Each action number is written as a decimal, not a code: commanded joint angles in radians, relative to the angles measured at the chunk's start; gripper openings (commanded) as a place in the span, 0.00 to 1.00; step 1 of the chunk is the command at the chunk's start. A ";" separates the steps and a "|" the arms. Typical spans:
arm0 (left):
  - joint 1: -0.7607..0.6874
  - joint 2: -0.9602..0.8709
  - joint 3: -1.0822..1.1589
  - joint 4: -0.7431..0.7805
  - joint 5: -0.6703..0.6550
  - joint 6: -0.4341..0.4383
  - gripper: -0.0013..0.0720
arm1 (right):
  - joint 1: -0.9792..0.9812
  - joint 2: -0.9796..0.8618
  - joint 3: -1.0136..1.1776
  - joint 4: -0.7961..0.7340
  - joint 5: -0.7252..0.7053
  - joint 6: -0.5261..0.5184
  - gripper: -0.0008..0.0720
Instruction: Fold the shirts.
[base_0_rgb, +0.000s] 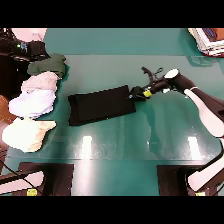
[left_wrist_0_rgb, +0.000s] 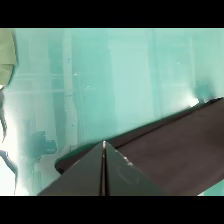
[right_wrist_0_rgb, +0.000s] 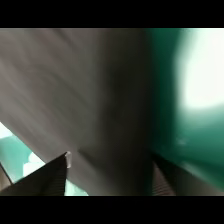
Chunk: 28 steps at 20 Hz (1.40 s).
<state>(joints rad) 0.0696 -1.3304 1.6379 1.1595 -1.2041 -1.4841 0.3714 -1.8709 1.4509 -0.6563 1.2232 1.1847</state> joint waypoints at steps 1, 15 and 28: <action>0.001 0.001 0.001 0.000 -0.005 0.001 0.05 | 0.088 -0.095 0.127 0.035 0.022 0.000 0.61; -0.222 0.001 0.001 -0.026 -0.058 0.026 0.05 | -0.222 0.185 0.031 -0.066 -0.041 0.046 0.03; -0.362 0.001 0.001 -0.027 0.115 0.018 0.05 | -1.278 0.768 -0.479 -0.185 -0.218 0.064 0.03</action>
<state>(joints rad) -0.2821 -1.3304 1.6379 1.1328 -1.1271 -1.4609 -0.7219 -1.1900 1.0733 -0.8352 1.0611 1.2430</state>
